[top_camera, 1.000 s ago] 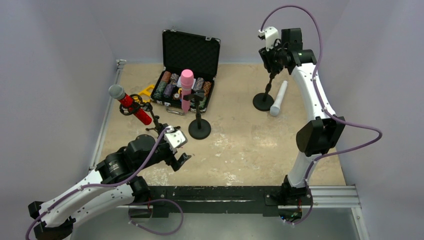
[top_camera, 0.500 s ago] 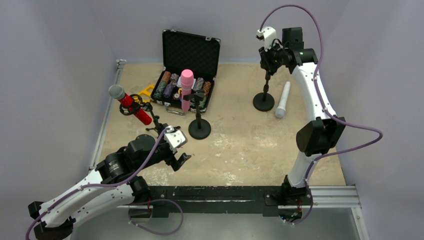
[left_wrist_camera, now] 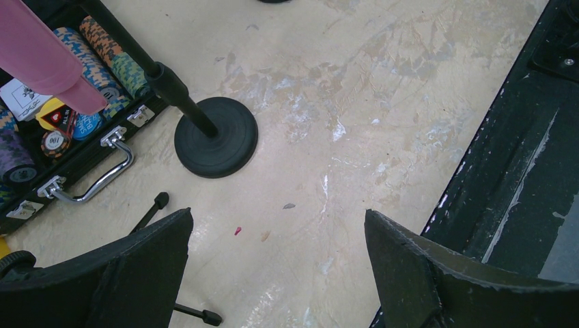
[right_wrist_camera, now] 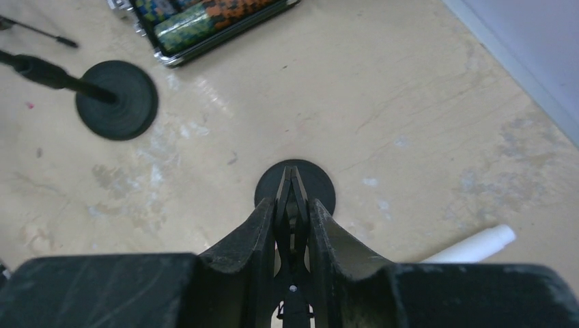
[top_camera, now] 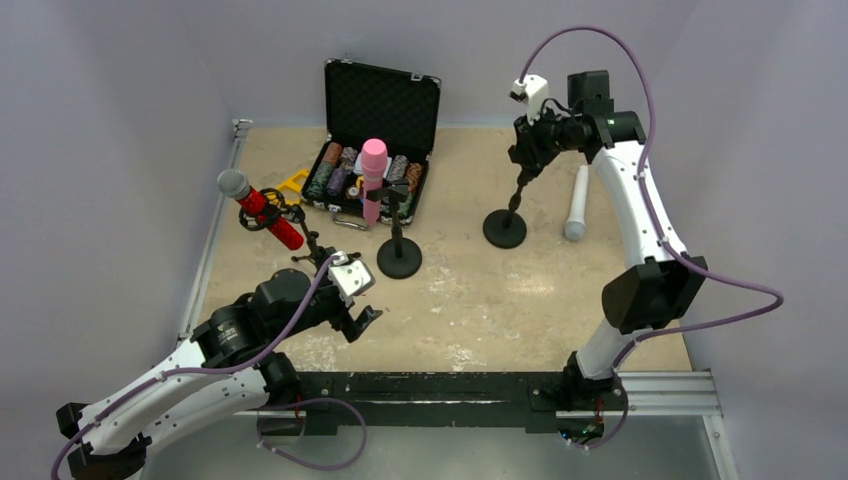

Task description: Attach the microphones to the stand

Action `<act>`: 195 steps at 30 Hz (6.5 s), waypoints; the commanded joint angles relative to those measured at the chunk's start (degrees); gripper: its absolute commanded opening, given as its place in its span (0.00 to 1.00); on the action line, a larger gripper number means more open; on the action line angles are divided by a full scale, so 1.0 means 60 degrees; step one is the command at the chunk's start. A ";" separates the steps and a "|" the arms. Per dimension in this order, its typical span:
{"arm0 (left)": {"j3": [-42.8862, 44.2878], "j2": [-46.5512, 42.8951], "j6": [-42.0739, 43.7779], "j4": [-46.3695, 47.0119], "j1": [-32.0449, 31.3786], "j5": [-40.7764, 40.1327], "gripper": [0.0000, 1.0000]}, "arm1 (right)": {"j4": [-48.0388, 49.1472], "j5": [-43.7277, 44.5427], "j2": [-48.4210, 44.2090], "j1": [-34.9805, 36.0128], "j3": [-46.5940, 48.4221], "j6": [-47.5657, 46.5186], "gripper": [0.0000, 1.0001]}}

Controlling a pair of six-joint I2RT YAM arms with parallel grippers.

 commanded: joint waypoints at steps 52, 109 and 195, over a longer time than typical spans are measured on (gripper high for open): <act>-0.0032 0.0014 0.0133 0.0342 0.0034 -0.0009 0.99 | 0.3255 0.5646 0.1826 -0.3838 -0.2626 0.0741 0.86; 0.0005 0.0000 0.0131 0.0304 0.0049 0.0158 0.99 | 0.0931 0.2035 -0.2155 -0.4594 -0.8828 -0.3191 0.11; -0.1905 0.3455 -1.0932 0.6091 -0.0390 0.6630 0.00 | 0.0043 0.1027 -0.6041 0.8223 -0.7992 -0.5851 0.36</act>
